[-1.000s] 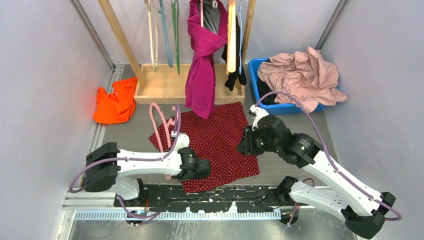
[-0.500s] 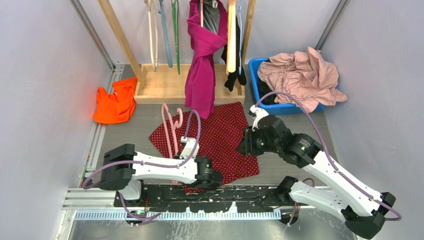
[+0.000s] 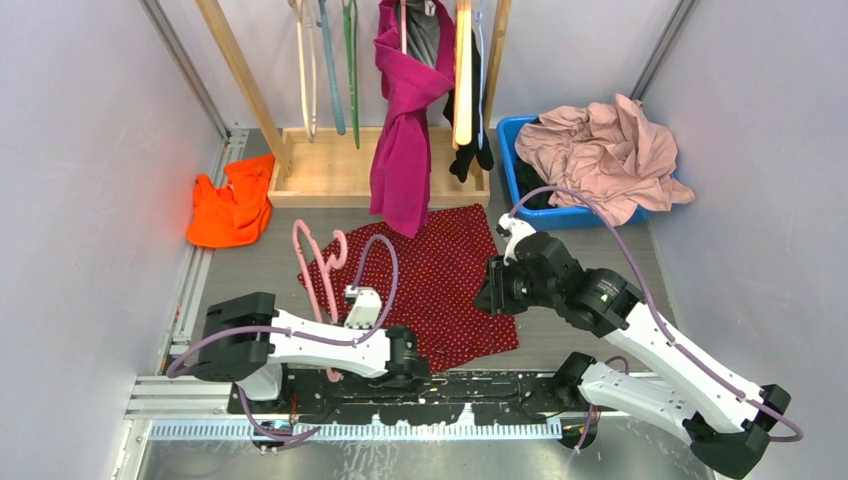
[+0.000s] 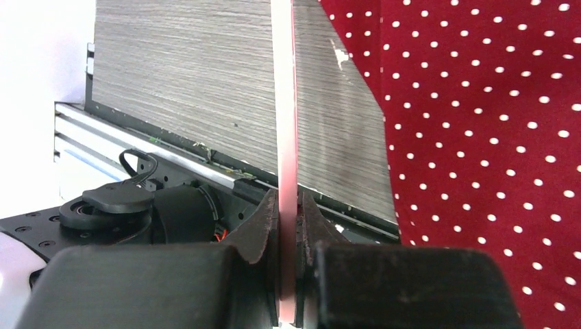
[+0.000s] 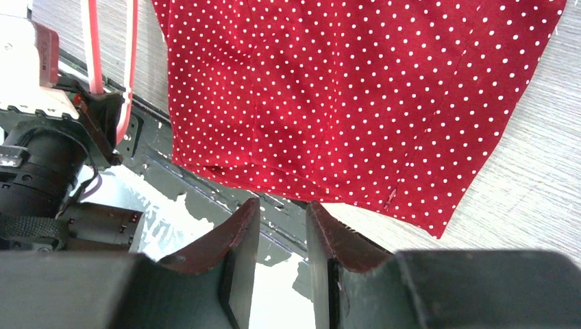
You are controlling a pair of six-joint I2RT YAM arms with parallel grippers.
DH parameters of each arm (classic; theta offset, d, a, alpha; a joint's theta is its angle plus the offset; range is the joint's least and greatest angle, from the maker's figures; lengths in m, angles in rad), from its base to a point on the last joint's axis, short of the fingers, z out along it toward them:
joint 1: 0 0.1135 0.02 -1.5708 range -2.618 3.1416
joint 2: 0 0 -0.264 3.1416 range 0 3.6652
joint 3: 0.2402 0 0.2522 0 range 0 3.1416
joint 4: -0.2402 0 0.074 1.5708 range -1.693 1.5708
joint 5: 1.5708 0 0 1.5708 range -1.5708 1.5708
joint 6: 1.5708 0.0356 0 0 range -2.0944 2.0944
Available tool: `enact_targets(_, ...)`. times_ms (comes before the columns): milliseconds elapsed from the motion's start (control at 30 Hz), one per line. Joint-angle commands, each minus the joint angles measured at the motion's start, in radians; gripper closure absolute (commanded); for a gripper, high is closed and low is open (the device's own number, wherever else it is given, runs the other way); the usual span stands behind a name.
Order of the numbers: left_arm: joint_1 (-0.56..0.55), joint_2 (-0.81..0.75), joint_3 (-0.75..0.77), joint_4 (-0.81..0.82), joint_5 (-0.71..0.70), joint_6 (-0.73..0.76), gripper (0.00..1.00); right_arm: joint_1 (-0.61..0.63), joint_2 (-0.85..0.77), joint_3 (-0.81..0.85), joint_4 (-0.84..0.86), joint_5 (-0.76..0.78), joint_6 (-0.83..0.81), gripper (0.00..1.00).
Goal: Place the skirt on the hanger
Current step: Hang the skirt on the hanger.
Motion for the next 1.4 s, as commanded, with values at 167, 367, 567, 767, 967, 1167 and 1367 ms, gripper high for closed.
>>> enact_targets(167,-0.024,-0.026,-0.049,-0.175,0.051,-0.102,1.00,-0.004,0.005,-0.018,0.043,-0.025,-0.014,0.64)
enact_targets(367,-0.038,0.039,-0.036,-0.170,0.071,-0.109,1.00,-0.004,-0.001,-0.031,0.047,-0.029,-0.013,0.64)
enact_targets(567,-0.047,0.043,-0.047,-0.128,0.086,-0.086,1.00,-0.003,-0.011,-0.038,0.044,-0.025,-0.014,0.63)
enact_targets(767,-0.056,0.112,-0.021,0.012,0.091,0.012,1.00,-0.003,-0.014,-0.037,0.043,-0.023,-0.013,0.63)
enact_targets(967,-0.087,0.172,-0.010,0.104,0.112,0.024,1.00,-0.004,-0.027,-0.032,0.024,-0.013,-0.017,0.64)
enact_targets(1167,-0.106,0.128,-0.013,0.170,0.079,0.011,1.00,-0.005,-0.025,-0.033,0.021,-0.012,-0.020,0.63)
enact_targets(1367,-0.115,0.125,-0.018,0.251,0.069,0.028,1.00,-0.006,-0.027,-0.031,0.020,-0.009,-0.020,0.63)
